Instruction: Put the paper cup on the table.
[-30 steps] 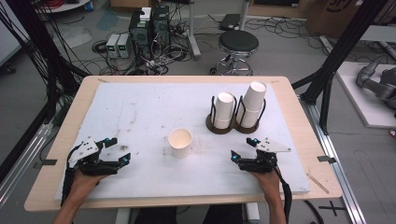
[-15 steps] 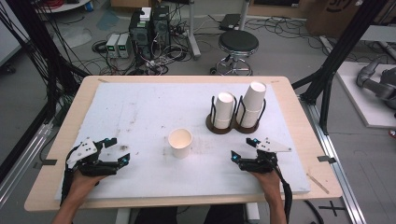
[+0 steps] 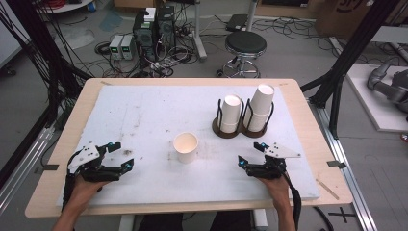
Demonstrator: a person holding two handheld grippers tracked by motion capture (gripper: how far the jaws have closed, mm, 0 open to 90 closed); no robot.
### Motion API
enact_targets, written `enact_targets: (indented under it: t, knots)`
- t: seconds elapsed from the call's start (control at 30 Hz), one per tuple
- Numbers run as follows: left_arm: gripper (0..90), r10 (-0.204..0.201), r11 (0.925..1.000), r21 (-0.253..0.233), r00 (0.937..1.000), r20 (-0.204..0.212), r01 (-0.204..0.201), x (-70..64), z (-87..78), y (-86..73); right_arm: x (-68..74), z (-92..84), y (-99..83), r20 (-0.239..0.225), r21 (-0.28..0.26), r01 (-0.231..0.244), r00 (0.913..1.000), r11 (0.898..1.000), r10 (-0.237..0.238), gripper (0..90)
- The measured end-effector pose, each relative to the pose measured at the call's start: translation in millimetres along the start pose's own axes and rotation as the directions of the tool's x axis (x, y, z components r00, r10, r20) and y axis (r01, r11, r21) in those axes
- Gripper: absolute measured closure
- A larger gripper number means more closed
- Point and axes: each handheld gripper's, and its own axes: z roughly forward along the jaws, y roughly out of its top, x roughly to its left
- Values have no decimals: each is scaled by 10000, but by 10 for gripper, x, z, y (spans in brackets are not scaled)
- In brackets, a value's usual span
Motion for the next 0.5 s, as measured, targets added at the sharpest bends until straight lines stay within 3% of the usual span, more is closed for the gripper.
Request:
enact_targets:
  t: [0.5]
  knots:
    - [134, -44, 10000, 10, 10000, -26, 44, 3, 1, 0, 17, 7, 3, 34, 109, 41, 10000, 9999, -41, 162]
